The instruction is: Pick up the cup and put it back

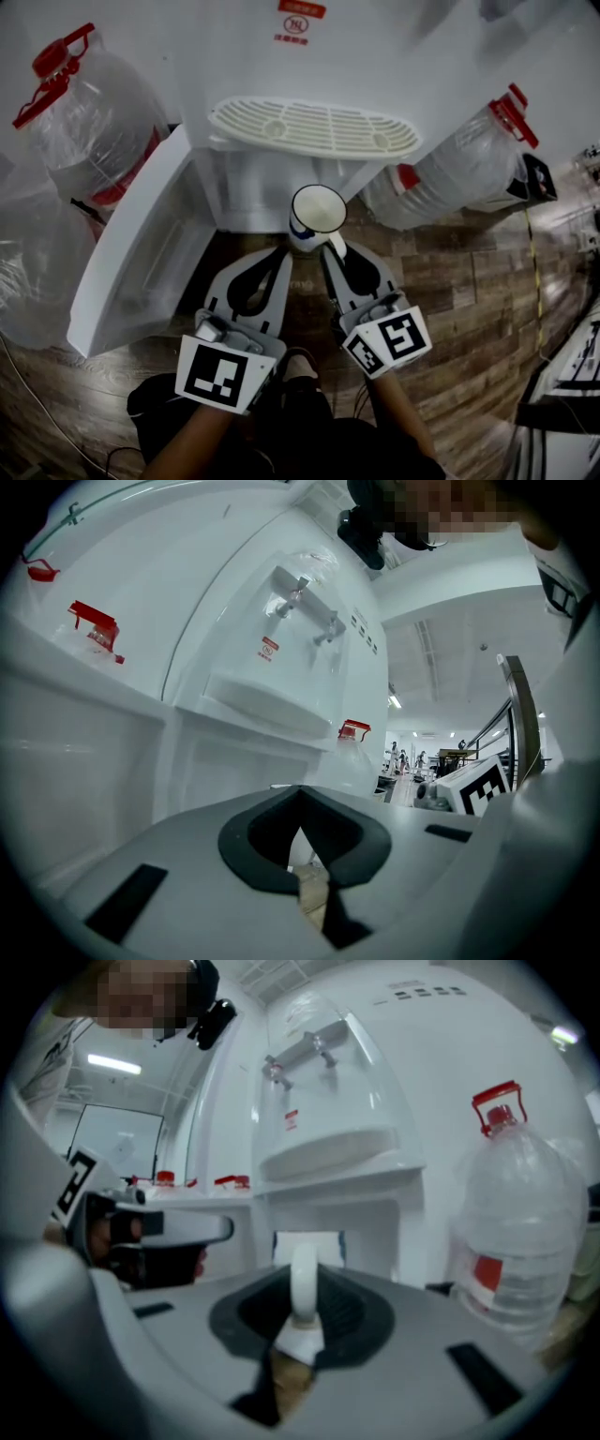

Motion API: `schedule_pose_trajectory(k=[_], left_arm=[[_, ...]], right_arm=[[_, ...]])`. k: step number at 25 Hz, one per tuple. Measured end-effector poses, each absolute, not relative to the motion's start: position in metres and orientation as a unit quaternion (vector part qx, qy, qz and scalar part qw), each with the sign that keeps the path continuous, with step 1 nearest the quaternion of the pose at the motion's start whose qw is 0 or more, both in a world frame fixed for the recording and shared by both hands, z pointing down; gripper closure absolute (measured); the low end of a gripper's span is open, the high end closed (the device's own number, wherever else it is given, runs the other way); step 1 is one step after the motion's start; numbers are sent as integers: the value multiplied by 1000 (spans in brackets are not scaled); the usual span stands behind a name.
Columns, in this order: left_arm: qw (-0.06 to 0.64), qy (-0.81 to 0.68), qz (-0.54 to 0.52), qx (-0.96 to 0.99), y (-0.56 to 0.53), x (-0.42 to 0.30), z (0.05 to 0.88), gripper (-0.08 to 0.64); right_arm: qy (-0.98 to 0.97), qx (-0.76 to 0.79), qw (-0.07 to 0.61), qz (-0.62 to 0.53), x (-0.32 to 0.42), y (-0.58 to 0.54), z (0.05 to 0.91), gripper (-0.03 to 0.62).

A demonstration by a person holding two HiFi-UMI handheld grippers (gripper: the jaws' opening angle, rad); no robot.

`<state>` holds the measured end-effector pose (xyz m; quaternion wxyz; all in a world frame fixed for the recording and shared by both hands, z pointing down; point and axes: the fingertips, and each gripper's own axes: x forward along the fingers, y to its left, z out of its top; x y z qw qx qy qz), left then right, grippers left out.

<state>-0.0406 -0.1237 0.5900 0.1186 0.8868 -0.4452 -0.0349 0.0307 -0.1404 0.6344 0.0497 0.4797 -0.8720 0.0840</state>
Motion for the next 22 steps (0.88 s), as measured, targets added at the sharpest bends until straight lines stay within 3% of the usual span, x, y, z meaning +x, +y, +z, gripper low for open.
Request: schedule_pose_trajectory(k=[14,22], left_arm=[[132,-479,-12,868,-153,-46,632,552],[105,-486,26,867,-175,-35,650,552]], right_arm=[[-856,506,59,91,28,-192,692,522],[-848,515,81,96,23,-216,724,521]])
